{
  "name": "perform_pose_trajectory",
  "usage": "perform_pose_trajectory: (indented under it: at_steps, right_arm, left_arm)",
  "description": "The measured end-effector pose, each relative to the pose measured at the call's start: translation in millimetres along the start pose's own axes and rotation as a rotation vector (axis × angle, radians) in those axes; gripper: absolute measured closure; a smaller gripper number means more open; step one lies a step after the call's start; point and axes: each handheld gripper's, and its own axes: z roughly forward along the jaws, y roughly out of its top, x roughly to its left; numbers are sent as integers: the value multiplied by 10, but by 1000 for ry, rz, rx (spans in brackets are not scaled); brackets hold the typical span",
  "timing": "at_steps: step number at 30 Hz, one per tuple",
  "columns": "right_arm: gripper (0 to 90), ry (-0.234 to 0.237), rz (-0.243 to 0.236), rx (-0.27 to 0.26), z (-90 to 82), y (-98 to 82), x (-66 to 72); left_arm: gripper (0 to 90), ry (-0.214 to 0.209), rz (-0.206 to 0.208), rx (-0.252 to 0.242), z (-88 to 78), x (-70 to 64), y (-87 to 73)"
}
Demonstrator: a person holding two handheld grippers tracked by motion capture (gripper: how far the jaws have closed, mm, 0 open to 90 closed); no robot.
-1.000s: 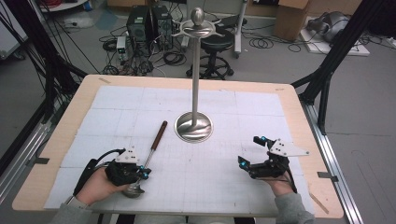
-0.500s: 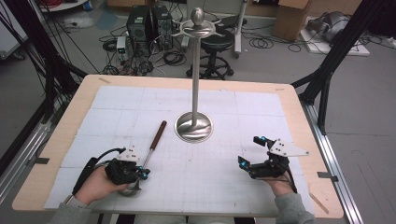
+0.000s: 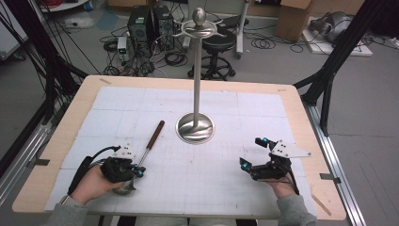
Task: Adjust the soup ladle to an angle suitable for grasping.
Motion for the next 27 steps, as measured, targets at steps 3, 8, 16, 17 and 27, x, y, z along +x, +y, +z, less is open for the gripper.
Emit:
perform_pose_trajectory:
  at_steps: [3,8,16,17,27]
  right_arm:
    - [3,0,-2,2,2,-1,-1]
    - [3,2,0,4,3,-3,1]
    - [3,-2,1,1,1,-2,-1]
    - [3,-1,1,0,0,-3,-1]
    - [3,-2,-3,5,9,-6,-3]
  left_arm:
    - [895,8,2,14,-16,27,5]
    - [895,2,6,27,-39,77,-2]
    - [895,-8,9,35,-78,109,-37]
    - [895,-8,9,30,-79,109,-37]
    - [895,66,-99,-116,-191,311,6]
